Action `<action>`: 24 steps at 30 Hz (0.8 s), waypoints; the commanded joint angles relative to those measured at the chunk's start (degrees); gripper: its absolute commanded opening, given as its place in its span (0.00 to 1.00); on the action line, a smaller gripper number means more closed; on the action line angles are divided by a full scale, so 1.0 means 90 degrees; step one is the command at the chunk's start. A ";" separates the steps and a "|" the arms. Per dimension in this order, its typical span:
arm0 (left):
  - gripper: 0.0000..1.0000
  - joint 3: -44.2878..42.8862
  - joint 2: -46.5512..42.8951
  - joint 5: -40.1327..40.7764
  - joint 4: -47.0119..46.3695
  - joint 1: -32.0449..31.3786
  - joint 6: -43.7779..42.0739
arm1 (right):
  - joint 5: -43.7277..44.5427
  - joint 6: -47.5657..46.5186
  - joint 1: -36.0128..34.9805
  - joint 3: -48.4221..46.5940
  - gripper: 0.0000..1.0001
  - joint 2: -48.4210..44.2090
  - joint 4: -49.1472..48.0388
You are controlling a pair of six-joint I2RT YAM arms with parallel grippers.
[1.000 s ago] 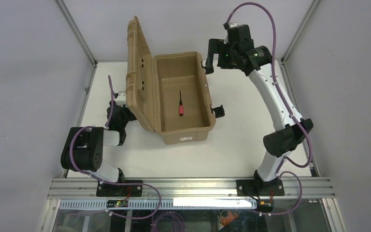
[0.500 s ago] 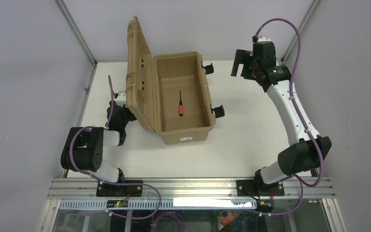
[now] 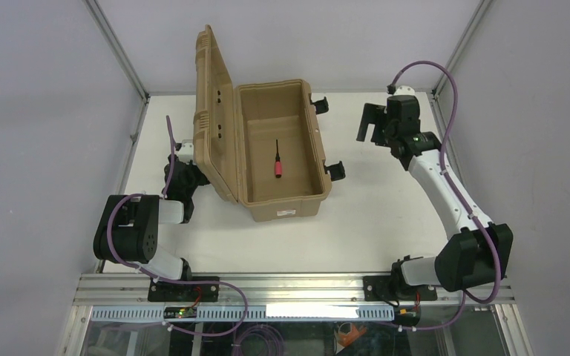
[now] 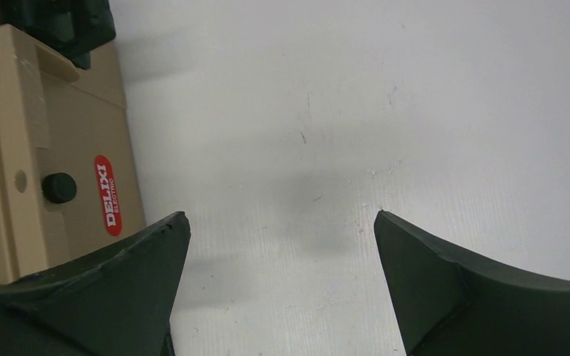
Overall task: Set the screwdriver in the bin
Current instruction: Reset both arms
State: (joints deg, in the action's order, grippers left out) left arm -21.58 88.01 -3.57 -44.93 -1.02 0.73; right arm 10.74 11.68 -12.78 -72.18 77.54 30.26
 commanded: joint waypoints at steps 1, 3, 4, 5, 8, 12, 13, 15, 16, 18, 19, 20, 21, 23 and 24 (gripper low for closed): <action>0.99 0.0015 -0.0185 -0.0140 -0.0245 0.0040 0.0065 | -0.0027 0.0070 0.0043 0.0575 0.99 -0.0480 -0.0870; 0.99 0.0015 -0.0183 -0.0142 -0.0243 0.0035 0.0065 | 0.0048 0.0113 0.0040 0.0959 0.99 -0.0611 -0.1088; 0.99 0.0015 -0.0185 -0.0135 -0.0245 0.0035 0.0065 | 0.0076 0.0133 0.0042 0.1121 0.99 -0.0662 -0.1183; 0.99 0.0015 -0.0185 -0.0140 -0.0243 0.0035 0.0065 | 0.0128 0.0147 0.0043 0.1261 0.99 -0.0719 -0.1297; 0.99 0.0015 -0.0187 -0.0139 -0.0248 0.0035 0.0065 | 0.0233 0.0196 0.0043 0.1607 0.99 -0.0771 -0.1491; 0.99 0.0015 -0.0184 -0.0142 -0.0242 0.0035 0.0065 | 0.0393 0.0267 0.0043 0.1990 0.99 -0.0820 -0.1732; 0.99 0.0015 -0.0181 -0.0139 -0.0247 0.0035 0.0065 | 0.0415 0.0273 0.0043 0.2066 0.99 -0.0845 -0.1797; 0.99 0.0015 -0.0187 -0.0141 -0.0244 0.0035 0.0065 | 0.0418 0.0271 0.0043 0.2221 0.99 -0.0874 -0.1915; 0.99 0.0015 -0.0186 -0.0143 -0.0248 0.0035 0.0065 | 0.0410 0.0265 0.0043 0.2273 0.99 -0.0882 -0.1957; 0.99 0.0015 -0.0185 -0.0138 -0.0249 0.0035 0.0065 | 0.0389 0.0248 0.0044 0.2329 0.99 -0.0884 -0.2034; 0.99 0.0015 -0.0184 -0.0141 -0.0243 0.0035 0.0065 | 0.0384 0.0243 0.0043 0.2344 0.99 -0.0878 -0.2063; 0.99 0.0015 -0.0182 -0.0143 -0.0247 0.0035 0.0065 | 0.0374 0.0236 0.0043 0.2367 0.99 -0.0872 -0.2094; 0.99 0.0015 -0.0181 -0.0142 -0.0243 0.0035 0.0065 | 0.0376 0.0225 0.0049 0.2382 0.99 -0.0872 -0.2122; 0.99 0.0015 -0.0179 -0.0140 -0.0244 0.0035 0.0065 | 0.0360 0.0224 0.0043 0.2419 0.99 -0.0876 -0.2194; 0.99 0.0015 -0.0180 -0.0136 -0.0243 0.0035 0.0065 | 0.0358 0.0224 0.0043 0.2412 0.99 -0.0864 -0.2199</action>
State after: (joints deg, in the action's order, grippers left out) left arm -21.58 88.01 -3.57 -44.93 -1.02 0.73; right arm 12.88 13.15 -12.67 -50.72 71.64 15.59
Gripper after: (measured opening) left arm 0.992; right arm 0.991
